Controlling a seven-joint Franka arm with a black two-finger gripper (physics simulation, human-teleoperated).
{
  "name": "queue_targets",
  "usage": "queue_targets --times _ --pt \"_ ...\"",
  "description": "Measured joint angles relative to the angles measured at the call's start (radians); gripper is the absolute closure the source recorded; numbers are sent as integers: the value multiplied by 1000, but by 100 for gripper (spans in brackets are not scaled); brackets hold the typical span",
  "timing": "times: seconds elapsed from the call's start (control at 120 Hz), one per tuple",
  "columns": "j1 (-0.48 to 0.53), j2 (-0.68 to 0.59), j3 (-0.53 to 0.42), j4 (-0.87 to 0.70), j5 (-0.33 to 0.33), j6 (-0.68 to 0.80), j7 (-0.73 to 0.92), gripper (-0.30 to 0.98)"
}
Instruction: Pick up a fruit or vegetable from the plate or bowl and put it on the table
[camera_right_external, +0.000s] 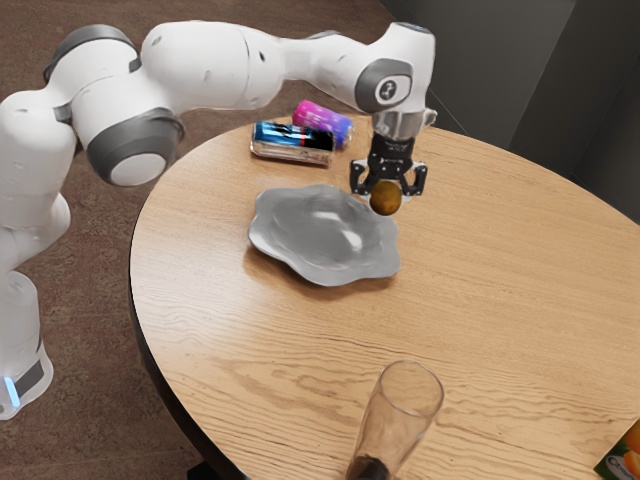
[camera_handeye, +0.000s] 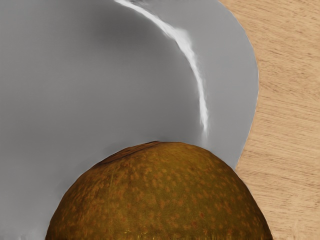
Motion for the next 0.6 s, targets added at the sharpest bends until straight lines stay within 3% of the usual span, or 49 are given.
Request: queue_targets --times 0.042,0.108,0.175,0.258,0.308,0.425,0.508,0.6 --pt "13 3 -23 68 10 0 11 44" --pt "126 24 -152 188 23 -2 37 44" --pt "320 66 -374 321 52 -5 72 44" --pt "576 153 -721 480 136 -7 126 44" --pt "663 209 -846 551 182 -7 158 44" --pt "712 268 -925 602 238 -7 226 43" --pt "712 281 -933 602 250 -3 264 24" --pt "714 277 -939 602 256 2 301 13"
